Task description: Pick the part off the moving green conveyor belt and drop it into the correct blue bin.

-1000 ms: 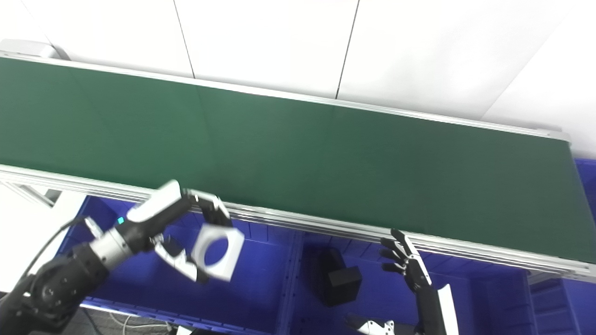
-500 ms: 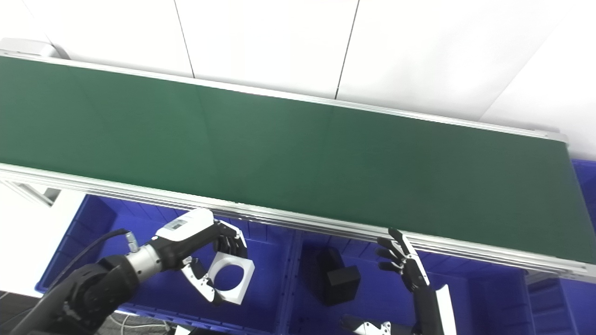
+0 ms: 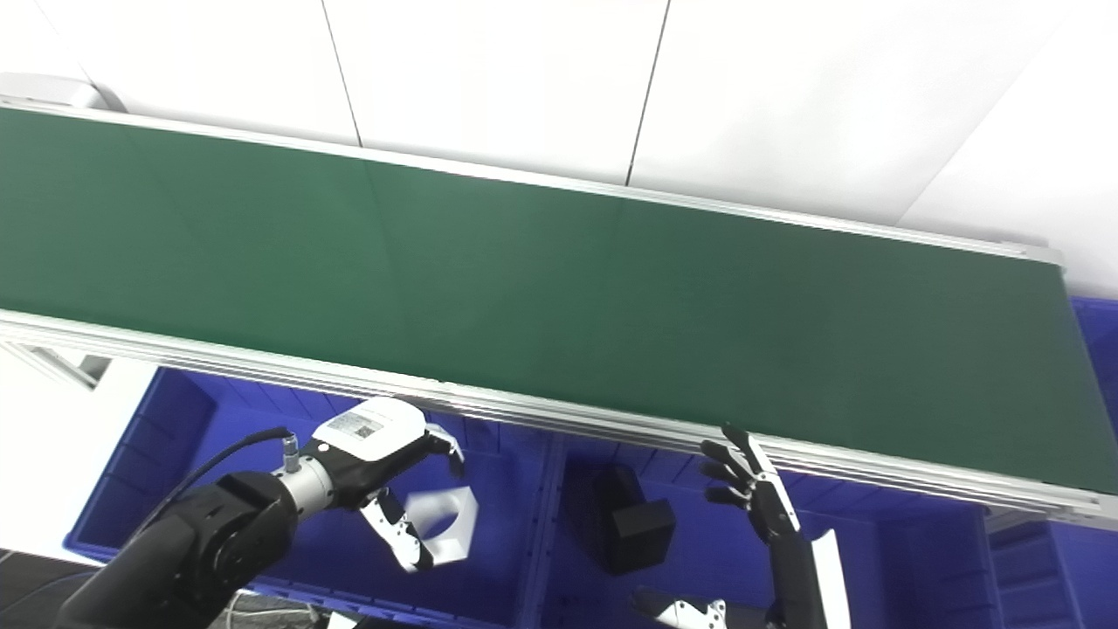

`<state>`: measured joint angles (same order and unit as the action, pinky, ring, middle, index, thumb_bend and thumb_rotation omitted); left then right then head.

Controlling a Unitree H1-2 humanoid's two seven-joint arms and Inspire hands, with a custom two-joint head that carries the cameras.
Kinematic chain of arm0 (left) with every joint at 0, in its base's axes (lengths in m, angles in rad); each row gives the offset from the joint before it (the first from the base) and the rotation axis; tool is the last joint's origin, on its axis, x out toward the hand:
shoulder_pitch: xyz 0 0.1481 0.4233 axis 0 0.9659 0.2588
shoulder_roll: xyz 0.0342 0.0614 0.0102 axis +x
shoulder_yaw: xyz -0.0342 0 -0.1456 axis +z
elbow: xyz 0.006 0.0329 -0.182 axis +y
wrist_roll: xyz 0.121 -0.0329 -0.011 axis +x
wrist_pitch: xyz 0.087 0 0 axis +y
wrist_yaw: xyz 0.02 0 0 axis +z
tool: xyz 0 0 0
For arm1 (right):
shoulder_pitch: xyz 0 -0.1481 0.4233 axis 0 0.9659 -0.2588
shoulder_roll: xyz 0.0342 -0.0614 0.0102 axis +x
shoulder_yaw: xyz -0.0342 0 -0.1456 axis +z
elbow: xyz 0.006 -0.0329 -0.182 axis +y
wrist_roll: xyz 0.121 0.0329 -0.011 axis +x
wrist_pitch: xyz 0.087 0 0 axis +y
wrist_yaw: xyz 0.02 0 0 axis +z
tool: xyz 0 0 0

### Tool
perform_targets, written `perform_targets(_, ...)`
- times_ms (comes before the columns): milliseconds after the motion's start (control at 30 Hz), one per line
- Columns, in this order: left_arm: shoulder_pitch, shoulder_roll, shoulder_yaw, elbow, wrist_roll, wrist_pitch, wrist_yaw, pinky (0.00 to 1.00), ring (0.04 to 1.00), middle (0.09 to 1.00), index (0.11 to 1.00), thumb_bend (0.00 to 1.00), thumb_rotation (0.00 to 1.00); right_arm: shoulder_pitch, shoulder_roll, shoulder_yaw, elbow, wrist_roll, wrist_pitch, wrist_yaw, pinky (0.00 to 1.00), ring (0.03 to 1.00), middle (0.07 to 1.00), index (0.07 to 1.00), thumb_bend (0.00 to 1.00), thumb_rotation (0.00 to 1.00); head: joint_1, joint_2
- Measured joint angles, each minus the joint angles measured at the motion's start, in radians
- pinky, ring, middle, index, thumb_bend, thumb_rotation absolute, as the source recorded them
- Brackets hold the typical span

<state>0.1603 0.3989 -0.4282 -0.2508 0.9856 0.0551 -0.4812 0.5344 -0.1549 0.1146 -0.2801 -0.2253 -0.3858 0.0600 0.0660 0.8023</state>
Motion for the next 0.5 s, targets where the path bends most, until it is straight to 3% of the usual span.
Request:
perform_targets(100, 0.023, 0.013, 0.018, -0.055, -0.023, 0.002, -0.016, 0.88, 0.867, 0.896, 0.906, 1.0, 0.74, 0.0, 0.0, 0.0, -0.006, -0.004, 0.007, 0.001, 0.68, 0.774, 0.831, 0.915, 0.94, 0.35, -0.003, 0.002)
perform_targets(200, 0.063, 0.021, 0.057, -0.104, -0.127, -0.008, -0.015, 0.86, 0.848, 0.878, 0.891, 1.0, 0.69, 0.003, -0.001, 0.0, -0.007, -0.007, 0.009, 0.002, 0.67, 0.773, 0.832, 0.914, 0.94, 0.35, -0.012, 0.008)
perform_targets(333, 0.125, 0.03, 0.137, -0.113, -0.391, -0.056, -0.007, 0.76, 0.837, 0.86, 0.854, 1.0, 0.56, 0.002, -0.003, 0.0, -0.007, -0.006, 0.012, 0.01, 0.68, 0.781, 0.838, 0.914, 0.94, 0.36, -0.031, 0.015)
perform_targets(500, 0.183, 0.028, 0.2, -0.086, -0.722, -0.131, 0.0, 0.79, 0.859, 0.885, 0.881, 1.0, 0.49, 0.002, -0.004, 0.003, -0.009, -0.005, 0.024, 0.022, 0.7, 0.795, 0.854, 0.912, 0.95, 0.34, -0.058, 0.021)
